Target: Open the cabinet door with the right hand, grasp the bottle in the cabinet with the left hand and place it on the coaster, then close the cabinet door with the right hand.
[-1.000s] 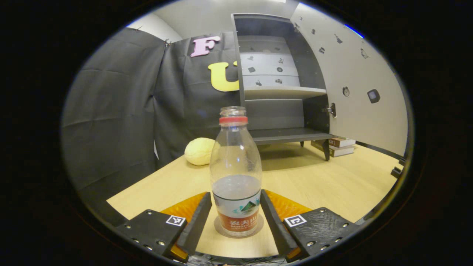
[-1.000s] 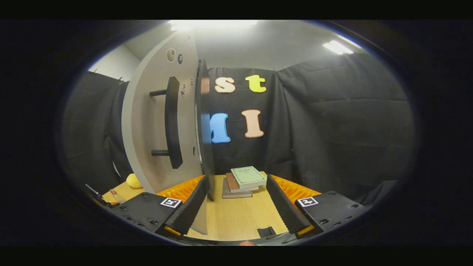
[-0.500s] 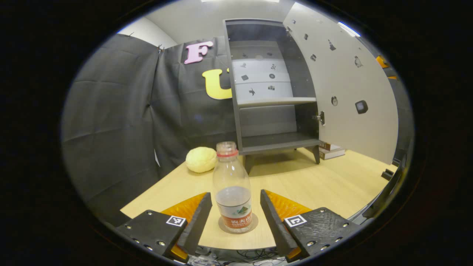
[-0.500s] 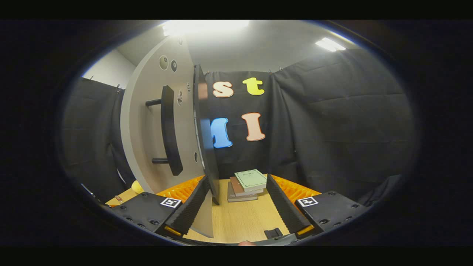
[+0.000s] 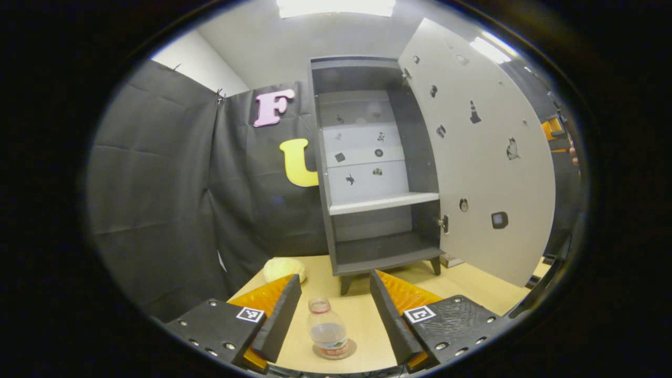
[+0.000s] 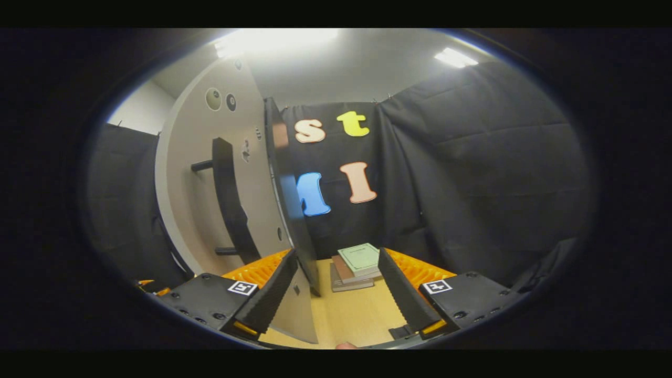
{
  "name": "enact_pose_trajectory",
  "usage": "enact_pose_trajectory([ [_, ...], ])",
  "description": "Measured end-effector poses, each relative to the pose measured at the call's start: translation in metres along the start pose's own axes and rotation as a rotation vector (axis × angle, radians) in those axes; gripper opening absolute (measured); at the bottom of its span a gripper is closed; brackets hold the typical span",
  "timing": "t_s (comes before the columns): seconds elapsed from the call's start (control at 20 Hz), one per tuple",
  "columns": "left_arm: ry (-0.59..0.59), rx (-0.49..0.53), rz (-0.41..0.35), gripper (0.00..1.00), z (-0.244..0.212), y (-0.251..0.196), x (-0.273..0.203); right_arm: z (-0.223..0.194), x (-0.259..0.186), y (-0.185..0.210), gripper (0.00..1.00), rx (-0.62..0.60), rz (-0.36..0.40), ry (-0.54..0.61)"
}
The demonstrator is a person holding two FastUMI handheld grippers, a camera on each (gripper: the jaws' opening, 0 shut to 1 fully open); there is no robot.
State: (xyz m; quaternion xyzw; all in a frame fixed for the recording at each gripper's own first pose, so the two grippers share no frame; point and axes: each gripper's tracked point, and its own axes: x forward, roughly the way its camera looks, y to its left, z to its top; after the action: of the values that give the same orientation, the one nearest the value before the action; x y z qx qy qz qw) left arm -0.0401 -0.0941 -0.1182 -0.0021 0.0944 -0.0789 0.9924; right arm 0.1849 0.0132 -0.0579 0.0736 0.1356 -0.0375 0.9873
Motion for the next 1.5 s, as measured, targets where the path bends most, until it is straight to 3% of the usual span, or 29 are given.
enact_pose_trajectory([
  [0.4,-0.081,-0.006,-0.038,0.79,0.034,0.026,0.028,0.002,-0.012,0.028,0.96,-0.049,-0.026,0.018],
  [0.9,-0.109,-0.063,-0.042,0.79,0.043,0.061,0.042,-0.009,-0.015,0.126,0.97,-0.094,0.091,0.03],
  [1.5,-0.092,-0.087,0.067,0.81,0.038,0.129,0.032,-0.009,0.021,0.265,0.97,-0.025,0.275,-0.024],
])
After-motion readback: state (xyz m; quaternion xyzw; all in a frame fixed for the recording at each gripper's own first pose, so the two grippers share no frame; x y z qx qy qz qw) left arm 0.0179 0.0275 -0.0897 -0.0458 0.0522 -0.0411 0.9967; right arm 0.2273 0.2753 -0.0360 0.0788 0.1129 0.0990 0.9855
